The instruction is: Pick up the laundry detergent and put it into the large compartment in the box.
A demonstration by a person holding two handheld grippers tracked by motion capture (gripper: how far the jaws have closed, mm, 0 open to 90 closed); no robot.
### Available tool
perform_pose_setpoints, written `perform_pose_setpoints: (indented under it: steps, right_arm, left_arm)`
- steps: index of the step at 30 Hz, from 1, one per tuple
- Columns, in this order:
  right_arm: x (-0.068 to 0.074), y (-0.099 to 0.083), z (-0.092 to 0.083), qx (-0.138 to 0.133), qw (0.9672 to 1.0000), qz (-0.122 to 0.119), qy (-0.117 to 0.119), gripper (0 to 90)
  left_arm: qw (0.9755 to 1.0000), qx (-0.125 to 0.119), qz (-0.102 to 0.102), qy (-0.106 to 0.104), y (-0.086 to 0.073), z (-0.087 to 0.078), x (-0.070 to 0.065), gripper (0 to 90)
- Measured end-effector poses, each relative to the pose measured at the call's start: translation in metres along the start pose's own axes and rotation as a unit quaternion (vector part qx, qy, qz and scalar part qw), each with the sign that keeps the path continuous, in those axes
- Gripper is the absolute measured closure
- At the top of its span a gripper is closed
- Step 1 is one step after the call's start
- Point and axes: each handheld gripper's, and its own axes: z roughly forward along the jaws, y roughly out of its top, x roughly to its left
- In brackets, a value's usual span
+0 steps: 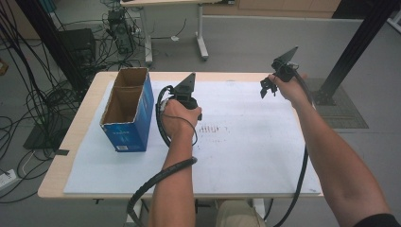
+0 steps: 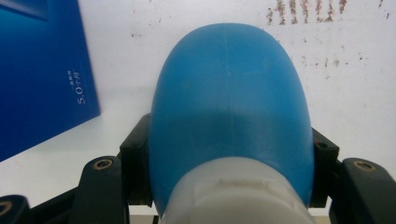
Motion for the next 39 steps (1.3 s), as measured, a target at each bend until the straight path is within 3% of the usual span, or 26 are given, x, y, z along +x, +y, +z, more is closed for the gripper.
perform_pose_setpoints:
  steps: [39]
  right_arm:
    - [-0.0003,0.0008,0.0017,0.002,1.0,-0.003,0.004,6.6]
  left_arm:
    - [1.0,0.001,0.003,-0.001,-0.0005,-0.0002,0.0006,37.9]
